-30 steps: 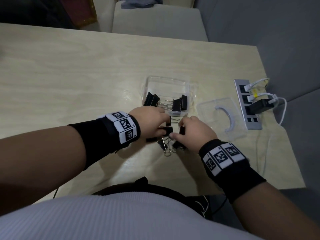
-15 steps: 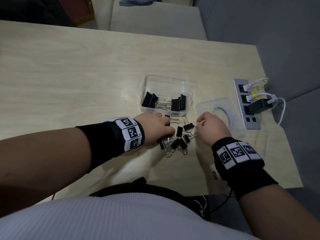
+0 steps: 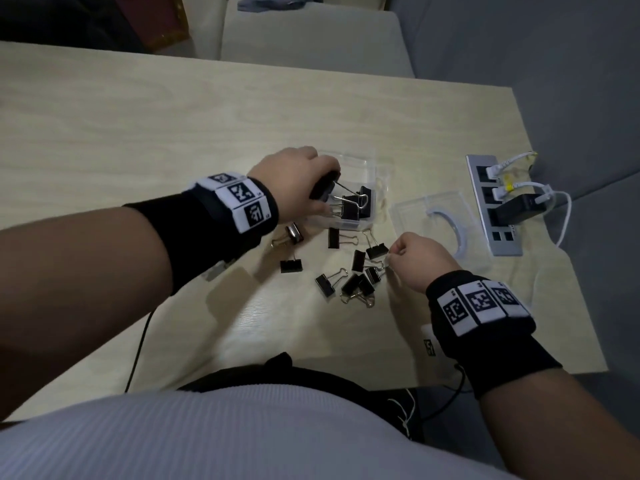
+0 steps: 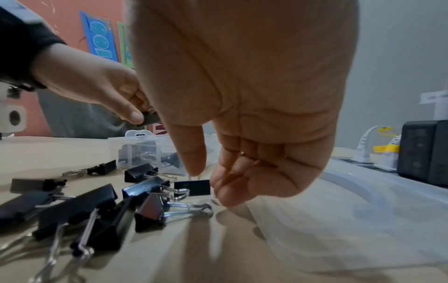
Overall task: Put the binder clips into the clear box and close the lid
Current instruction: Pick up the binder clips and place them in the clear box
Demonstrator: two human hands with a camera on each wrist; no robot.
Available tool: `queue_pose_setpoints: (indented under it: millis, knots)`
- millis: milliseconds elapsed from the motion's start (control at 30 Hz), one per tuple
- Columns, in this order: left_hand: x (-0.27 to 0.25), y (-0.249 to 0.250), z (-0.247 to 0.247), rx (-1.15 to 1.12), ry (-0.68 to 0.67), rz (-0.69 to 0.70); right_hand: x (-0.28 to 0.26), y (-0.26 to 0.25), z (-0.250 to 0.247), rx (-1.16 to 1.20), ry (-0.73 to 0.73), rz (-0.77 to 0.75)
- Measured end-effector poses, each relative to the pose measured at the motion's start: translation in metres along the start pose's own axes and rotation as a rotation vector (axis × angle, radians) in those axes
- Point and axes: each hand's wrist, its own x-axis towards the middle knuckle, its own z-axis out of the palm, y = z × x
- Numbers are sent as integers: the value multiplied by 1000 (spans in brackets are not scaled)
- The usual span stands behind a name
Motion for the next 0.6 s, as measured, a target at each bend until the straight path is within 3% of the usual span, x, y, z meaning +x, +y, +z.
queue_pose_setpoints:
  millis: [267,433,600]
  knots:
    - [17,-10,11,101,-157,-69,0,-11,-8,98,179,-108]
    - [8,-18,13,190,-153,1,-2,-31,-3,44,309,-369]
    - [-4,-30,18,253,-135,61,1,-53,3,-172,223,-519]
